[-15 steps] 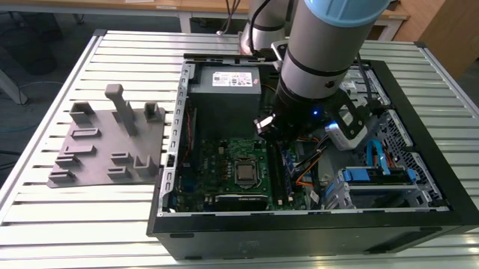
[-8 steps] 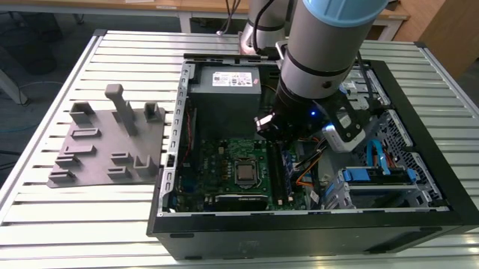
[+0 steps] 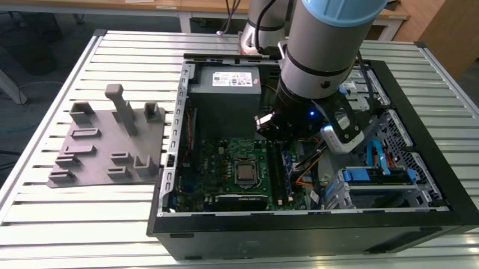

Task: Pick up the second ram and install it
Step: 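Insert the second ram into the second slot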

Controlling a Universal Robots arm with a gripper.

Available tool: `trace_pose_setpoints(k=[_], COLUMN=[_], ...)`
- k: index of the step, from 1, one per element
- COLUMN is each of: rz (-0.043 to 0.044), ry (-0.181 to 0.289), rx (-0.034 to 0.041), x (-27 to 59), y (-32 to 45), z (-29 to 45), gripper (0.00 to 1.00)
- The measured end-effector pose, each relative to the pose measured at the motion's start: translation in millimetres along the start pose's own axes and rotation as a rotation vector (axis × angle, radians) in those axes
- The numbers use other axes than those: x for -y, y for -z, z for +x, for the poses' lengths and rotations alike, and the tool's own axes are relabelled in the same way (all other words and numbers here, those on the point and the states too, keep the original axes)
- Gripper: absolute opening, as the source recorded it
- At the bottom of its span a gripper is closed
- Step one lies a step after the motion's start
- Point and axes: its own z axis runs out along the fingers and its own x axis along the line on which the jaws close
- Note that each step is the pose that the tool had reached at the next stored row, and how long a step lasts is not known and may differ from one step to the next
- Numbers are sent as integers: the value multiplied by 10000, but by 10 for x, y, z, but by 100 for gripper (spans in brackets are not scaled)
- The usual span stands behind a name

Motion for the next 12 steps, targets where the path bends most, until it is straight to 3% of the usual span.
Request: trace_pose_setpoints(k=[12], rz=[10], ry=[-150], rx=[15], x=[0], y=[-2], z=[0], gripper=[11])
